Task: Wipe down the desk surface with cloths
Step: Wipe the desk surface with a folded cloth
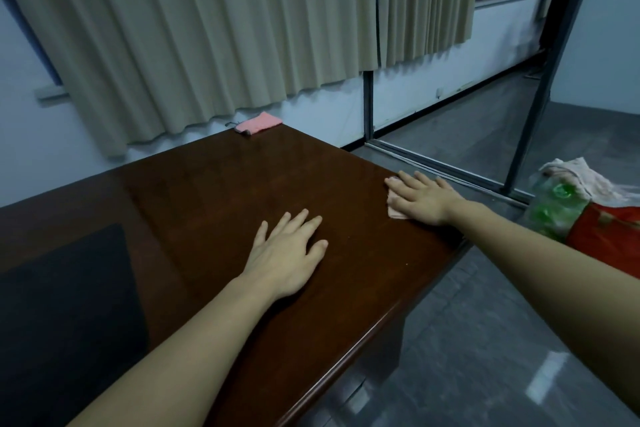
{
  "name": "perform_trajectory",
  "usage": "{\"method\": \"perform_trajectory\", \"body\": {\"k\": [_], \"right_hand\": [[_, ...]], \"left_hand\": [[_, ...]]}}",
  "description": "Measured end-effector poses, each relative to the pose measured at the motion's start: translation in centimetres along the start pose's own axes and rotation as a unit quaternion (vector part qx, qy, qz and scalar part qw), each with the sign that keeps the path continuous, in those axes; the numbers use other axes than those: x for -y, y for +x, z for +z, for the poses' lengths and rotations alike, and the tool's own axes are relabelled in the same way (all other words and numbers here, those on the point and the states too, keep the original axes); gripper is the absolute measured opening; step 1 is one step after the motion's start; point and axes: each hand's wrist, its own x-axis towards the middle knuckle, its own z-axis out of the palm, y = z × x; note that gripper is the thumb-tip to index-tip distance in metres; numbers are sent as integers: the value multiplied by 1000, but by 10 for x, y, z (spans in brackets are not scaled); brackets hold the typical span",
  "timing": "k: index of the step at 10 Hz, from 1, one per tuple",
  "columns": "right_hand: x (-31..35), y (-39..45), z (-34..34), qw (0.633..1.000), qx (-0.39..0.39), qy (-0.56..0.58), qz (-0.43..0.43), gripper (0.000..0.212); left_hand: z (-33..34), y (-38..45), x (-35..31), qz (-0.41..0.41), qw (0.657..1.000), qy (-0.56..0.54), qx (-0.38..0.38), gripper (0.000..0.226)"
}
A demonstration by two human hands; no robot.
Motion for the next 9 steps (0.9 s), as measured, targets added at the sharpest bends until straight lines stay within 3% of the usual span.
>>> {"method": "perform_trajectory", "body": {"k": [2,3,4,5,6,7,8,9], "right_hand": [[38,-57,15,995,-7,-16,-98,65],[29,-76,21,994,-18,-10,-109,64],[-5,-70,16,999,-24,-2,-49,64],[-29,-68,10,1000,-25,17,1,103],[-28,-66,14,999,-35,4,8,121],[-9,-69,16,999,-35,-2,-10,78],[23,-75,17,998,-6,-17,-55,63],[62,-80,18,991,8,-30,-127,62]], "left_hand": [[7,3,-4,-9,1000,2,20,57],[11,4,-8,-13,1000,9,20,57],[11,1,-8,-27,999,6,16,57],[8,-3,-4,-32,999,5,7,57],[5,-6,5,-37,999,0,0,57],[4,-9,16,-51,999,-4,-1,57],[3,-13,27,-64,998,-4,-1,57],[0,-19,39,-71,997,-8,-6,57]]}}
